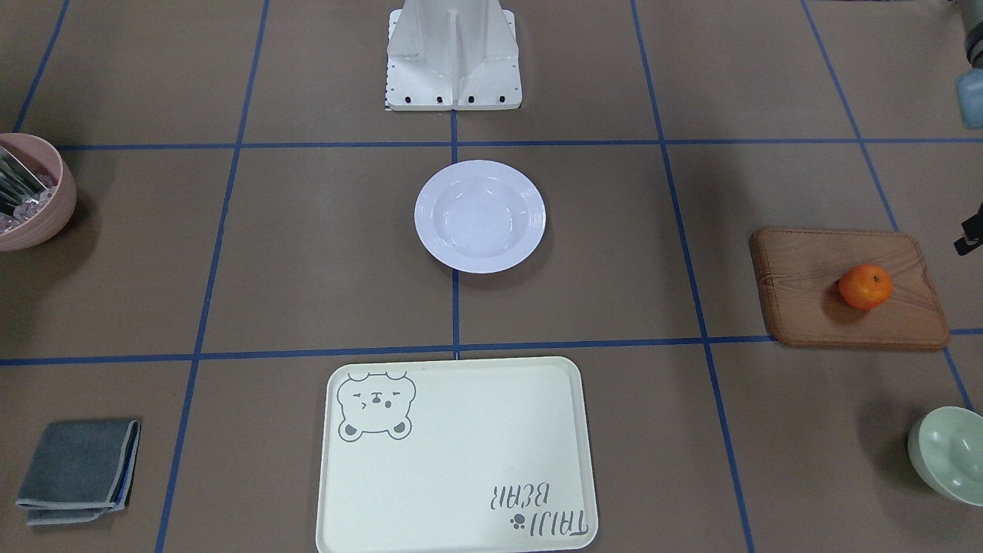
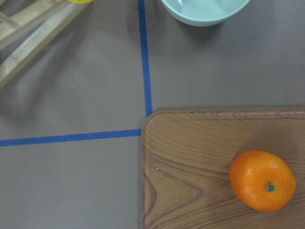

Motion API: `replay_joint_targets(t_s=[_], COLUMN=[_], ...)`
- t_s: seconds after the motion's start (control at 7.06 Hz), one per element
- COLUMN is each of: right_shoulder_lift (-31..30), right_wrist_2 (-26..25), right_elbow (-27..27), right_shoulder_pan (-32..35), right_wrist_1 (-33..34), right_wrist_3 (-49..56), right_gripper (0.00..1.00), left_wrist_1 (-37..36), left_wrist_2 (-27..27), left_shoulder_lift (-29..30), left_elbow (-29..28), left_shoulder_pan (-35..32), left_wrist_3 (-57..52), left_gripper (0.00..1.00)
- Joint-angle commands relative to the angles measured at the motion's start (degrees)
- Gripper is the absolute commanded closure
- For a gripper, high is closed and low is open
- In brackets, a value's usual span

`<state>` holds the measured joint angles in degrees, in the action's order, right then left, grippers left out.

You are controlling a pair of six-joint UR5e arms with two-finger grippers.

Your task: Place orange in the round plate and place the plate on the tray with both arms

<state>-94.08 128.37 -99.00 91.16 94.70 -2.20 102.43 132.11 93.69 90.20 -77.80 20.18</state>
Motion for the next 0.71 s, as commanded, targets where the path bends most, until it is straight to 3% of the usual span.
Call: replay_joint_targets(t_s=[0.0,0.28,0.42,0.57], right_shoulder_lift=[0.0,0.1,0.2,0.3], right_wrist_2=[-0.3,-0.2,-0.7,-0.7], right_elbow=[-0.2,-0.3,-0.3,-0.2], right_shoulder_pan=[-1.1,-1.5,-2.1,-2.3], right_wrist_1=[0.0,0.0,0.0,0.0], right_wrist_3=[-0.1,-0.1,-0.1,-0.1], right_gripper=[0.00,0.00,0.00,0.00], left_wrist_1=[8.3,11.6,11.7,11.7], left_wrist_2=[0.0,-0.3,-4.1,-4.7], left_shoulder_lift=[0.3,1.1,1.5,1.5], left_elbow=[-1.1,-4.8,-5.1,-5.7], left_shoulder_pan=[7.5,11.2,12.5,12.7], left_wrist_3=[13.3,14.5,14.4,14.2], left_gripper=[0.01,0.01,0.01,0.01])
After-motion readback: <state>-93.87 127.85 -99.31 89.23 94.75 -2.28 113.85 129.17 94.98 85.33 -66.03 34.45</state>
